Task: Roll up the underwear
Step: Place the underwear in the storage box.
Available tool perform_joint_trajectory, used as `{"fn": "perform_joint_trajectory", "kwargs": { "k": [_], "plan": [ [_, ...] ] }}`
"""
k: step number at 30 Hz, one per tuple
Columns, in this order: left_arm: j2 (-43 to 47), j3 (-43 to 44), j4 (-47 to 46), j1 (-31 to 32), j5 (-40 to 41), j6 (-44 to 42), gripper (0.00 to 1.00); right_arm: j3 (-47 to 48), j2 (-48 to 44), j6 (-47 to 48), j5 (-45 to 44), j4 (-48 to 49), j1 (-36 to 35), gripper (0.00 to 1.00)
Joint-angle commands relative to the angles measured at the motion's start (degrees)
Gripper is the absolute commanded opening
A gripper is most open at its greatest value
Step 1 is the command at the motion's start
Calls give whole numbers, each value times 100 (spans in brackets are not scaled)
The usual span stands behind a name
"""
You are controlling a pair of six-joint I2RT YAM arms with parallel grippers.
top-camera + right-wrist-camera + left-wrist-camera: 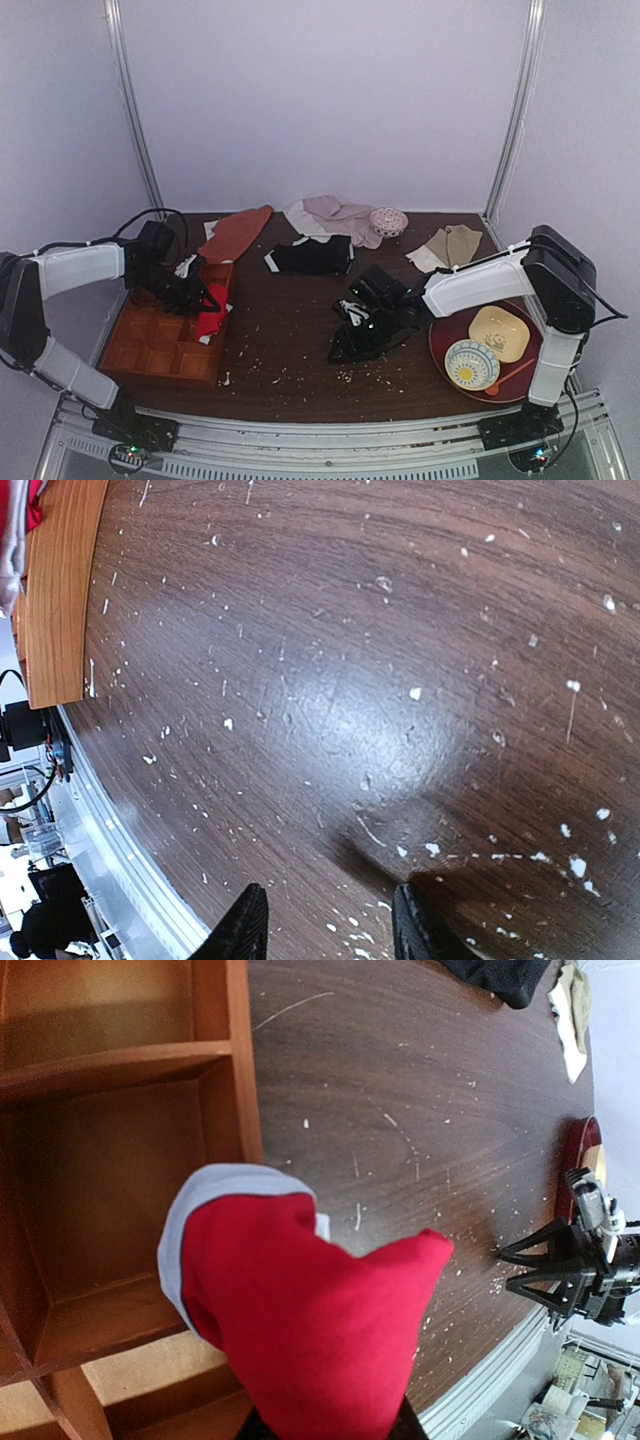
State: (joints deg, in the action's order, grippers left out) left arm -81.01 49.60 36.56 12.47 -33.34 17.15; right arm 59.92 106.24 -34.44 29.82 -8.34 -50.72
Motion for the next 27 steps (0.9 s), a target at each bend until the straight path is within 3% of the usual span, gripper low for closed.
{"fn": "perform_joint_trajectory", "kwargs": {
  "k": [1,27],
  "plan": [
    [-214,64,261,-34,394,-27,0,-98,104,62,56,7,65,43],
    [-911,252,1533,-16,2054,305,0,-38,266,204,293,56,289,42]
  ]
}}
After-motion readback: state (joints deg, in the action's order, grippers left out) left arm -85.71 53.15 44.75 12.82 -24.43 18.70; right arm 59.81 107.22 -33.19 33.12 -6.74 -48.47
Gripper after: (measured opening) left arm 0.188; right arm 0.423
